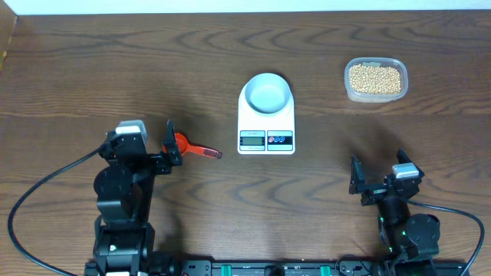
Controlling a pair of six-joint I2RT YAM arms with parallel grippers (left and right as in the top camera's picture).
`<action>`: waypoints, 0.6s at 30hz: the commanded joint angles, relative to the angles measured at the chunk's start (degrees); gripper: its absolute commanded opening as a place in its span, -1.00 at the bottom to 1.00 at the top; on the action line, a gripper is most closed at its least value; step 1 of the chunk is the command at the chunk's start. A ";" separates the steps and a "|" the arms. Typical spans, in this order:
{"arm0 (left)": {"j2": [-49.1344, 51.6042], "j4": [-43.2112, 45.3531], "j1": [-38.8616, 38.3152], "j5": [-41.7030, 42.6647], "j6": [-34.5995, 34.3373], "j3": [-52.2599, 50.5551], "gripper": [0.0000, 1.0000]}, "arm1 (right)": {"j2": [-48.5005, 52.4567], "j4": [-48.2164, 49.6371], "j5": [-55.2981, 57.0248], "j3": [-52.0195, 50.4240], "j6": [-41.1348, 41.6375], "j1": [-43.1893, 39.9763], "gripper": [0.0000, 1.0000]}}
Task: Scoop item into bowl and weigh 50g on scale
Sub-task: 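Move the left gripper forward and down over the red scoop's bowl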
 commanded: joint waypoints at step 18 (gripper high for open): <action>6.60 -22.88 0.48 -12.55 -13.11 19.45 0.96 | -0.37 -0.24 0.68 -0.09 -0.63 0.44 0.99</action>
